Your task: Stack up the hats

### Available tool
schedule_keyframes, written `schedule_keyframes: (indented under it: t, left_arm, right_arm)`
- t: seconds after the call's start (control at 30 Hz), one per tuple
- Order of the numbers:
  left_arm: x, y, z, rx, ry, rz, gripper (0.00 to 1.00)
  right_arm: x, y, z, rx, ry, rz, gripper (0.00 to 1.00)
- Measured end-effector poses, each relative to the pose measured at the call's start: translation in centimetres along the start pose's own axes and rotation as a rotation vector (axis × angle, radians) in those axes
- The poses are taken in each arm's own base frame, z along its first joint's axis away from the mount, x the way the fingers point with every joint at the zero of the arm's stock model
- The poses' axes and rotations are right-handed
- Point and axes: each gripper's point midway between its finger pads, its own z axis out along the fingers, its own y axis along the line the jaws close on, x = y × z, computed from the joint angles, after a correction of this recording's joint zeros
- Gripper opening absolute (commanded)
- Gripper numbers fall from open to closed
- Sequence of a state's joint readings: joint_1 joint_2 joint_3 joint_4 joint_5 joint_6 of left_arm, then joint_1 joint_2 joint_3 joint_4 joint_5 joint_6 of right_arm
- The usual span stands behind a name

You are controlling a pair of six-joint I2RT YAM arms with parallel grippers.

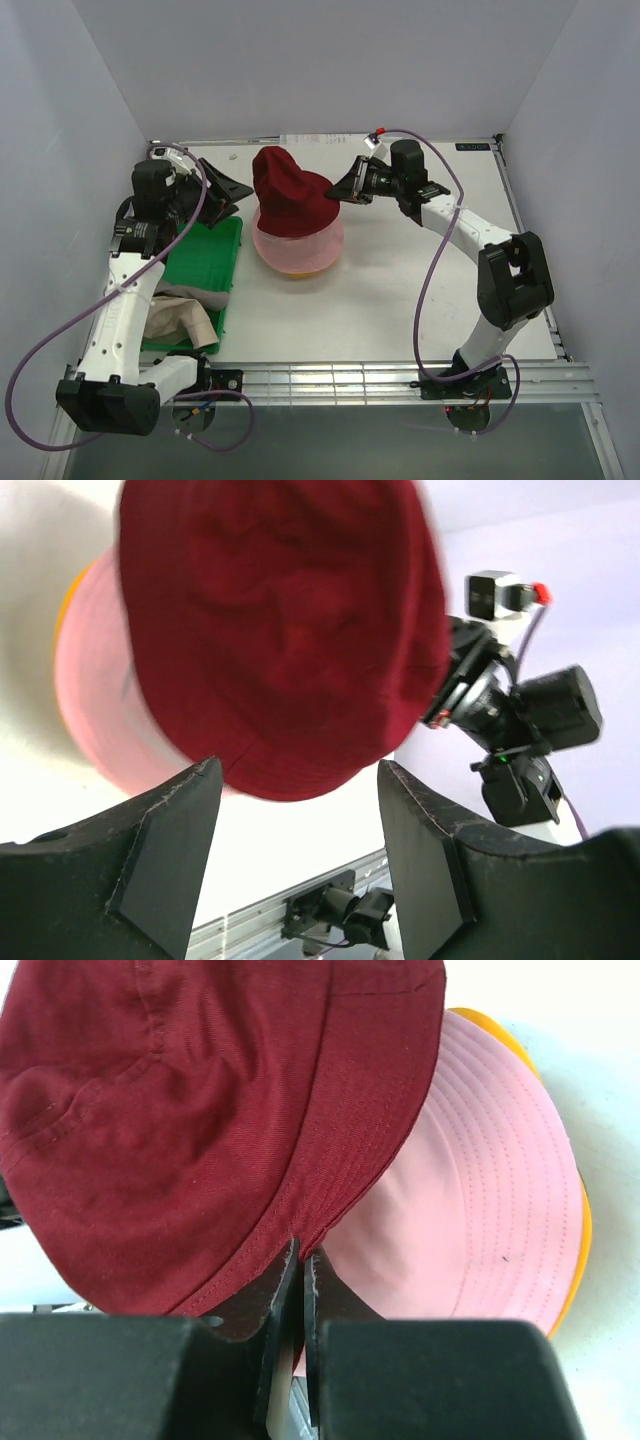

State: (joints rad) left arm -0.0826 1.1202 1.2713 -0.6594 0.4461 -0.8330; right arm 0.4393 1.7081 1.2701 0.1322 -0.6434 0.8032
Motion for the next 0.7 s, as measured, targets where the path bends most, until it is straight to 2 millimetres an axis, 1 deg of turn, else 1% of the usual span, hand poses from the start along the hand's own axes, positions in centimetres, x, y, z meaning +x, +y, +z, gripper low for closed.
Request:
schedule_keyframes:
  t: [0.1,0.17,0.33,0.43,0.57,0.7]
  left_arm:
    - [1.0,1.9,-0.2,-0.044,-0.029,-0.071,0.74]
    - [2.0,3.3,-0.2,-0.069,-0.034,-0.125,0.74]
    - [4.2,6.2,0.4,-0.114,-0.023,-0.252,0.74]
    - [4.9,7.2,1.0,-0.13,-0.018,-0.321,0.73]
    - [5.4,8.2,1.9,-0.129,-0.022,-0.39,0.66]
    - [6.0,9.3,3.1,-0.128,-0.019,-0.446,0.64]
  right_arm:
    - [-0.1,0.5,-0.1,-0.03,-0.001,-0.013,0.08]
    - [-0.4,0.8,-0.1,-0.05,-0.004,-0.026,0.08]
    - [-0.4,1.4,-0.2,-0.079,-0.001,-0.043,0.08]
    - [-0.4,1.5,-0.3,-0.087,0.001,-0.047,0.08]
    - [-0.5,1.7,-0.3,-0.098,-0.001,-0.054,0.08]
    - [-0.5,1.7,-0.3,-0.103,-0.002,-0.056,0.08]
